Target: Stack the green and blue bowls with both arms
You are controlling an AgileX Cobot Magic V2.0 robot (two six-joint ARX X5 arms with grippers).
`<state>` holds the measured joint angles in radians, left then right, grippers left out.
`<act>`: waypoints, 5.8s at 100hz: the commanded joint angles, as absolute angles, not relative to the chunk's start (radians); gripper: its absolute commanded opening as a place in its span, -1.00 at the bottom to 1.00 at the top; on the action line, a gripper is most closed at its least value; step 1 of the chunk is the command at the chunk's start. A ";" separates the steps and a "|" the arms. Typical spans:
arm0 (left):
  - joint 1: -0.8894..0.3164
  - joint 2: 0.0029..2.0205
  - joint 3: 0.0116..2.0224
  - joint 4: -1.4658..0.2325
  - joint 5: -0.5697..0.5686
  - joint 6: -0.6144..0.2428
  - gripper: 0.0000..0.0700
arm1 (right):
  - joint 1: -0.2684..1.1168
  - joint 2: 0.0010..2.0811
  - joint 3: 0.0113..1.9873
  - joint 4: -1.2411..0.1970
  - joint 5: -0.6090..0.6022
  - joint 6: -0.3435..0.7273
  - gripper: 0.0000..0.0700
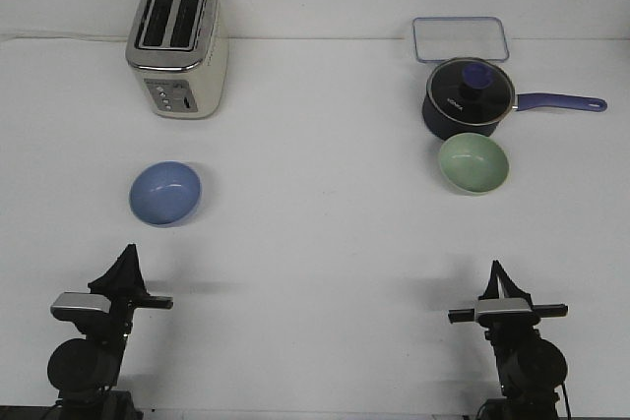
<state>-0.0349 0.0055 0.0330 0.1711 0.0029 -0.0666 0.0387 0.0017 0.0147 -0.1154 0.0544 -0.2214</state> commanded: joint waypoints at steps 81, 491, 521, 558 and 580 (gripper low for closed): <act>-0.033 0.005 0.014 0.181 0.004 -0.068 -0.96 | 0.039 0.001 0.013 -0.045 0.052 -0.235 -1.00; -0.033 0.005 0.014 0.181 0.004 -0.068 -0.96 | 0.305 1.306 1.305 -0.802 -0.277 0.194 -1.00; -0.033 0.005 0.014 0.181 0.004 -0.068 -0.96 | 0.556 1.383 1.134 -0.659 -0.255 0.288 -1.00; -0.033 0.005 0.014 0.181 0.004 -0.068 -0.96 | 0.654 1.548 1.098 -0.628 -0.228 0.284 -1.00; -0.033 0.005 0.014 0.181 0.004 -0.068 -0.96 | 0.663 1.613 1.093 -0.631 -0.210 0.259 -1.00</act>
